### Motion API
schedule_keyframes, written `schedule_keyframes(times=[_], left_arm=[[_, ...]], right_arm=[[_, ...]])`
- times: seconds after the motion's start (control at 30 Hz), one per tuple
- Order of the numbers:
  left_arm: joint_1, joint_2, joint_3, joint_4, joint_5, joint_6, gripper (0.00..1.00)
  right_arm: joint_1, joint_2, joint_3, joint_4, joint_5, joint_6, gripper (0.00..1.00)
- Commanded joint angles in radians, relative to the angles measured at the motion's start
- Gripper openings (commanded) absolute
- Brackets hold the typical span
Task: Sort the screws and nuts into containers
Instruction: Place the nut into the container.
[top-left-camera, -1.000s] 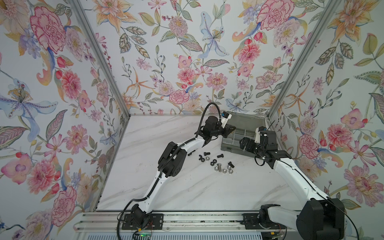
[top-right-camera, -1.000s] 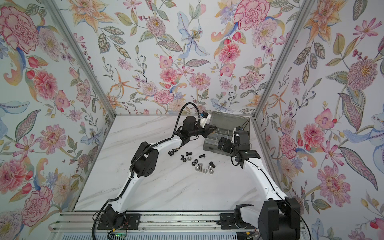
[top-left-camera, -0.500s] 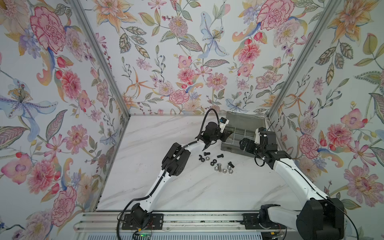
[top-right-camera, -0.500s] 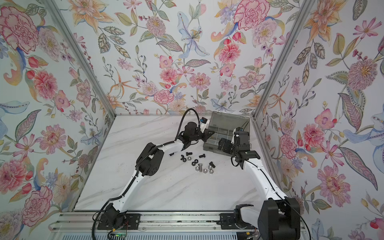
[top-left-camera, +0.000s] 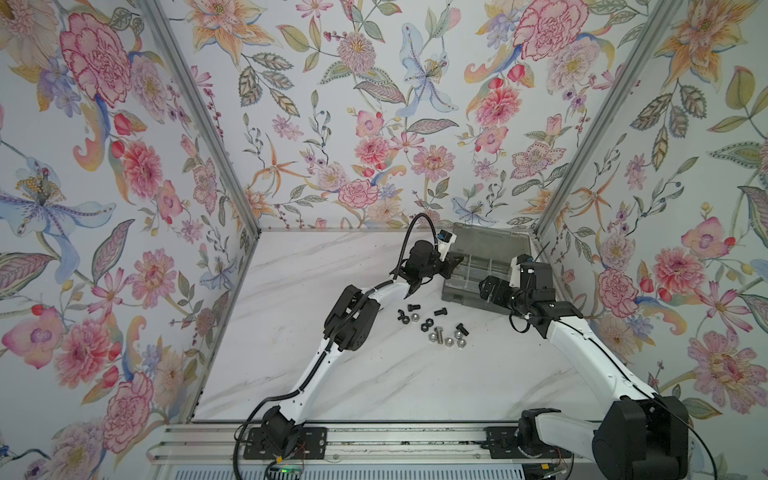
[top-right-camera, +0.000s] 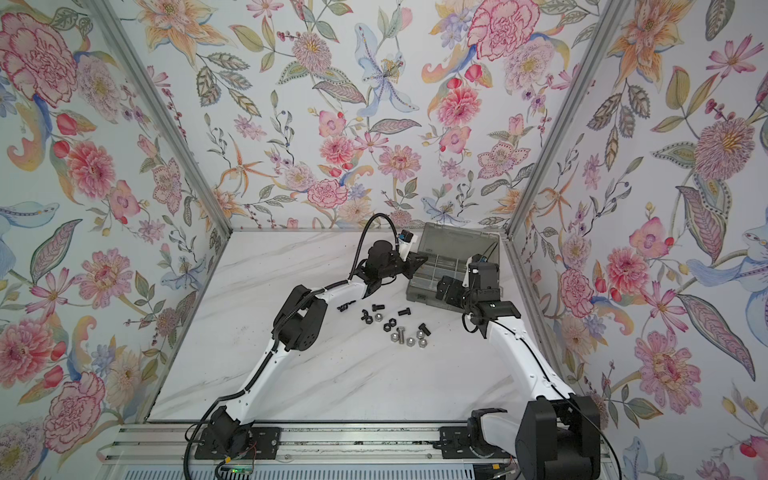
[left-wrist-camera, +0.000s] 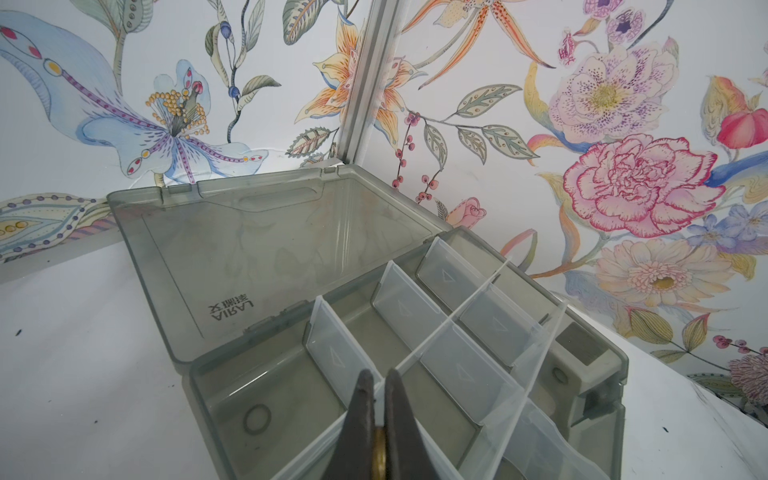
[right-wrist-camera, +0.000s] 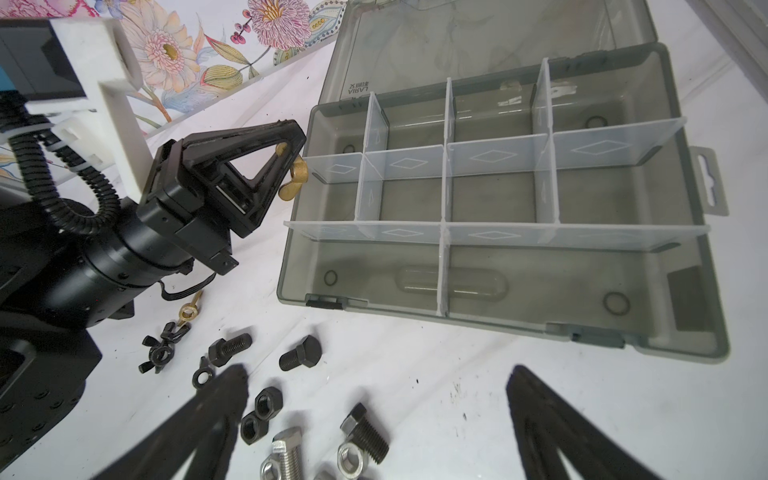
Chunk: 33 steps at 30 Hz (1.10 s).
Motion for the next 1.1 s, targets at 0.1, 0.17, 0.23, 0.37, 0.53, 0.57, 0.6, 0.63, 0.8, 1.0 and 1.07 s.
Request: schedule_keyframes(times=[0.1,0.17,0.23,0.37,0.53,0.57,0.6,0.63,0.8,1.0,1.07], left_arm=[[0.006,0.031,0.029,-0.028,-0.007,0.026,0.0],[0.004,0.03,0.022,-0.028,-0.002,0.028,0.0],[0.007,0.031,0.019,-0.025,-0.005,0.02,0.0],[0.008,0.031,0.017,-0.022,-0.011,0.014,0.02],[0.008,0.031,0.014,-0.025,-0.014,0.002,0.11],[0.006,0.031,0.015,-0.026,-0.013,-0.002,0.11],[0.008,0.031,0.013,-0.027,-0.014,-0.002,0.13],[0.008,0.032,0.013,-0.028,-0.015,-0.004,0.14],[0.006,0.028,0.01,-0.019,-0.014,-0.027,0.21],[0.017,-0.065,-0.082,0.038,0.009,-0.072,0.28],[0.031,-0.142,-0.152,0.037,-0.006,-0.098,0.28]], right_arm=[[-0.006,-0.003,-0.008,-0.012,-0.014,0.014,0.99],[-0.006,-0.002,-0.008,-0.012,-0.016,0.015,0.99],[-0.006,-0.001,-0.009,-0.012,-0.018,0.015,0.99],[-0.006,-0.005,-0.008,-0.013,-0.018,0.015,0.99],[-0.006,-0.01,-0.008,-0.014,-0.016,0.016,0.99],[-0.006,-0.01,-0.008,-0.013,-0.016,0.016,0.99],[-0.006,-0.01,-0.008,-0.013,-0.017,0.015,0.99],[-0.006,-0.01,-0.008,-0.012,-0.017,0.016,0.99],[-0.006,-0.009,-0.009,-0.012,-0.018,0.015,0.99],[0.001,0.013,0.018,0.0,-0.084,-0.002,0.99],[0.025,0.035,0.045,0.0,-0.095,-0.01,0.99]])
